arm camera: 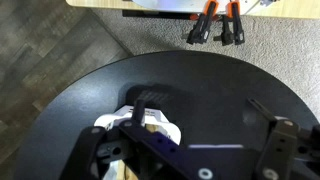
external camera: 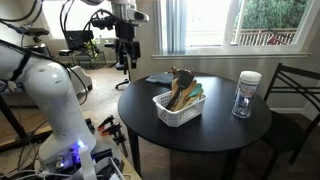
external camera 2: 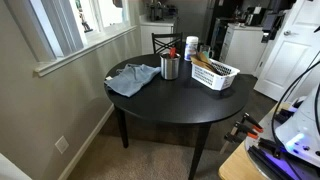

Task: Remove the brown spoon from the silver tin and put it inside the white basket

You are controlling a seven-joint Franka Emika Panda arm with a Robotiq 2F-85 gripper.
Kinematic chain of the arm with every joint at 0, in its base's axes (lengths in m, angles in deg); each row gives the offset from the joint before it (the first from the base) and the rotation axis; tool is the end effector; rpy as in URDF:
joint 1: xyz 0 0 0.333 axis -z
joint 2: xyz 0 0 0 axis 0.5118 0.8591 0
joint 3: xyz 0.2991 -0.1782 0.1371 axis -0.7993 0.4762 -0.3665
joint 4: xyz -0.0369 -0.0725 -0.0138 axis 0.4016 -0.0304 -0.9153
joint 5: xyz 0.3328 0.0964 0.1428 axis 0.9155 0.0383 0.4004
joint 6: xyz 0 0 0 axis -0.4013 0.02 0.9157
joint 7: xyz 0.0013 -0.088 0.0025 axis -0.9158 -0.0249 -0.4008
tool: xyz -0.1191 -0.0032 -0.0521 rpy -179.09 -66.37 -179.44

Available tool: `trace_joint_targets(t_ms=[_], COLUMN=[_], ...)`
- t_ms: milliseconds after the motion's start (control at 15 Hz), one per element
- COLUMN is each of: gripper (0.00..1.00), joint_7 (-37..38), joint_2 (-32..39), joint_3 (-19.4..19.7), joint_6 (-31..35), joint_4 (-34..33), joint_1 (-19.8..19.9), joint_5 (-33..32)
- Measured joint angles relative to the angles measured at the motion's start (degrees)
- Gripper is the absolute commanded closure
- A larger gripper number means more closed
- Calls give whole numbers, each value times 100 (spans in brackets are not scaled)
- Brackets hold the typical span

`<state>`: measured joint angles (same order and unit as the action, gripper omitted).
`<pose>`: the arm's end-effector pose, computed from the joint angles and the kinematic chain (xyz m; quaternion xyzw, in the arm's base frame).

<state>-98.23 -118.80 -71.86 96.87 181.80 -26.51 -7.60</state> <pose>0.2092 -0.0677 0.5082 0.9989 0.0143 -0.0438 0.0010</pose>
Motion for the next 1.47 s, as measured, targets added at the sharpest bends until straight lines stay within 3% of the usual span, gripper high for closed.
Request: trace_joint_targets(t_ms=[733,1067,1467], gripper=[0,0,0], joint_7=[5,102,165], joint_2=[45,607,1937], joint_3=[13,79,84], joint_6=[149,1245,2618], joint_4=[-58,-276,-769], joint_1=[0,27,174], joint_5=[-6,-140,-315])
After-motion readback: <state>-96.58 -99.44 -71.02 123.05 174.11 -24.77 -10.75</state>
